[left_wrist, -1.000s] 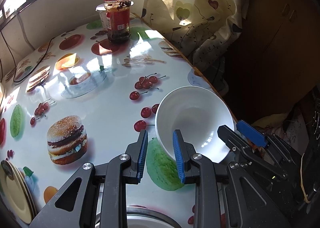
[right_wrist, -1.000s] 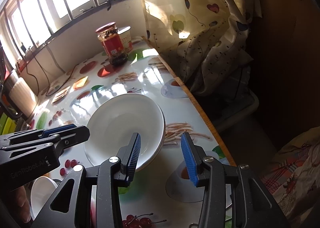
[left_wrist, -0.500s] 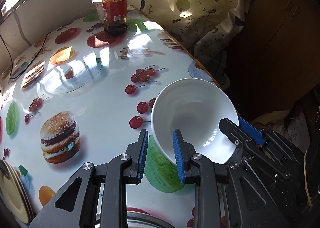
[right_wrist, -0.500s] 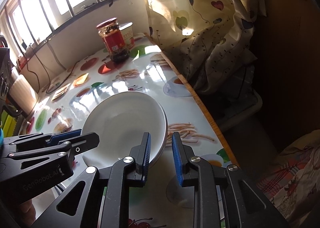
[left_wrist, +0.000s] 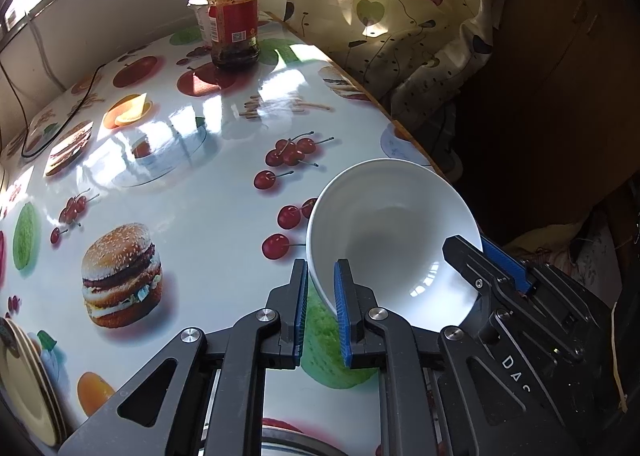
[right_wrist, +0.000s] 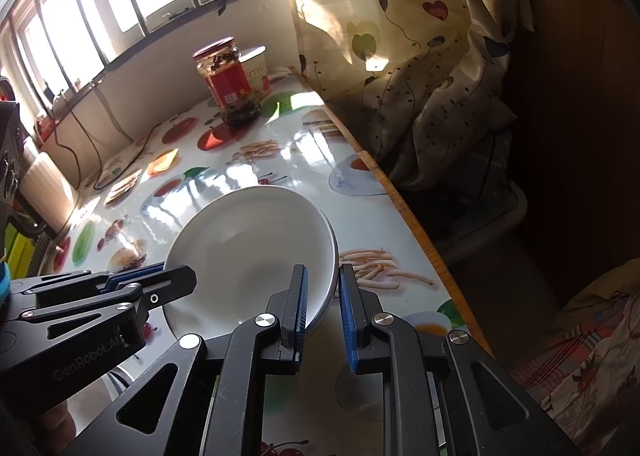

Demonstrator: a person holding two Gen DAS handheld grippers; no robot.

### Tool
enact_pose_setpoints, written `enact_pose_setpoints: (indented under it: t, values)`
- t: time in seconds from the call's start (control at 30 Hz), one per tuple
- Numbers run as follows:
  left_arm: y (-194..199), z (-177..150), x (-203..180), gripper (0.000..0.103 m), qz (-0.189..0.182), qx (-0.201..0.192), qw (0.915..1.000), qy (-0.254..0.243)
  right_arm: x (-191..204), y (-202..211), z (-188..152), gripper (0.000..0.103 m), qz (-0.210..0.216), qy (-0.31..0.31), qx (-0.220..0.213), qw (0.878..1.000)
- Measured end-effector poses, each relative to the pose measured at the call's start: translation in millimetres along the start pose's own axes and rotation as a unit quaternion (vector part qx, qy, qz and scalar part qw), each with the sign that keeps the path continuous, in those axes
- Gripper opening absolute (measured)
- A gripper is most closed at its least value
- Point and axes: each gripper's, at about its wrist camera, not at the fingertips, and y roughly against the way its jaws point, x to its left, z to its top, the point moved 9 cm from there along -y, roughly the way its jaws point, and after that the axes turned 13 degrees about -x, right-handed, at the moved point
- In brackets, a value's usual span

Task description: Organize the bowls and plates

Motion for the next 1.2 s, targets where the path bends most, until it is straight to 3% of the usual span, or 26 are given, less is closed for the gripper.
enact_pose_setpoints:
  t: [0.53,1.2]
  values:
    - [11,2,0,0.014,-0.008,-0.015,0.9998,0.005,-1,4,-2,0.016,-0.008,0.002,0.001,1.000]
    - [55,0,9,0.014,-0.021,-0.052,0.9982,0.022,23,52,8,0.016,0.003,-0.003,-0.038,0.999]
